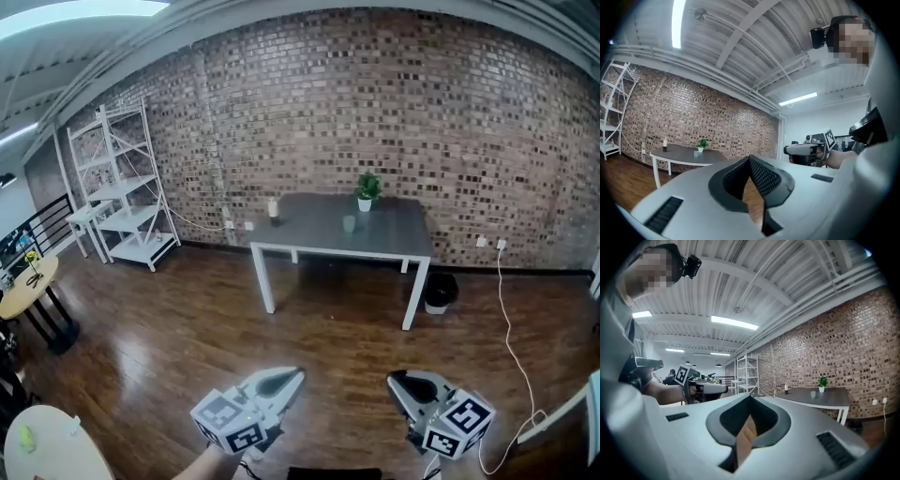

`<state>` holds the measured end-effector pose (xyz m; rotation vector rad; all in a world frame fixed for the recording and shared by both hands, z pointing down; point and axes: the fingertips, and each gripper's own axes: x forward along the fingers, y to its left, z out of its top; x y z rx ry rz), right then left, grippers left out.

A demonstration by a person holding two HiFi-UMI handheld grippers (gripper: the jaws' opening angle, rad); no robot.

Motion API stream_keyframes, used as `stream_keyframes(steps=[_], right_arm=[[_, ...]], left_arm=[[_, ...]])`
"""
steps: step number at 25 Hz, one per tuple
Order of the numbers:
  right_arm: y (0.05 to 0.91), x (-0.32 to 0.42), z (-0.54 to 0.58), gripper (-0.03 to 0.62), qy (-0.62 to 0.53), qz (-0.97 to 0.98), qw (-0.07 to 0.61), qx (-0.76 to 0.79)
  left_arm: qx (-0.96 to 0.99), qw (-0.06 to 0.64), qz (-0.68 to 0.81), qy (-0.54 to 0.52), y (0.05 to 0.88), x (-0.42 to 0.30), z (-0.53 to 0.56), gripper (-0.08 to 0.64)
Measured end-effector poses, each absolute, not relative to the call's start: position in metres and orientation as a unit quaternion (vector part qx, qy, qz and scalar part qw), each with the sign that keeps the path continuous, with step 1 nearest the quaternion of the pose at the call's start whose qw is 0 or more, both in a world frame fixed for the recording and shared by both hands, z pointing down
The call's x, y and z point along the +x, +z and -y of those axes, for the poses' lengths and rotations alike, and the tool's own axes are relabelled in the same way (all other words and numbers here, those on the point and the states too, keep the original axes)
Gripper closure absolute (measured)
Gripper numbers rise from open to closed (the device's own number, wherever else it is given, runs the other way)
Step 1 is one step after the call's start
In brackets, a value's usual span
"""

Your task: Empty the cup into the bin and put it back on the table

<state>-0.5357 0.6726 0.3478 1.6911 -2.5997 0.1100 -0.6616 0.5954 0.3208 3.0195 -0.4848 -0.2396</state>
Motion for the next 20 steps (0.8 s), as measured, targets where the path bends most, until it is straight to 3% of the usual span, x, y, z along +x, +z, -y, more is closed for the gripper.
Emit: stream_keyframes(steps=[20], right_arm=[[0.344, -0.465, -0.446, 0.592, 0.048, 0.809, 0.032, 0.585]], left_arm=[[0.987, 0.062, 0.139, -0.047, 0.343, -0.589, -0.361, 0.560]])
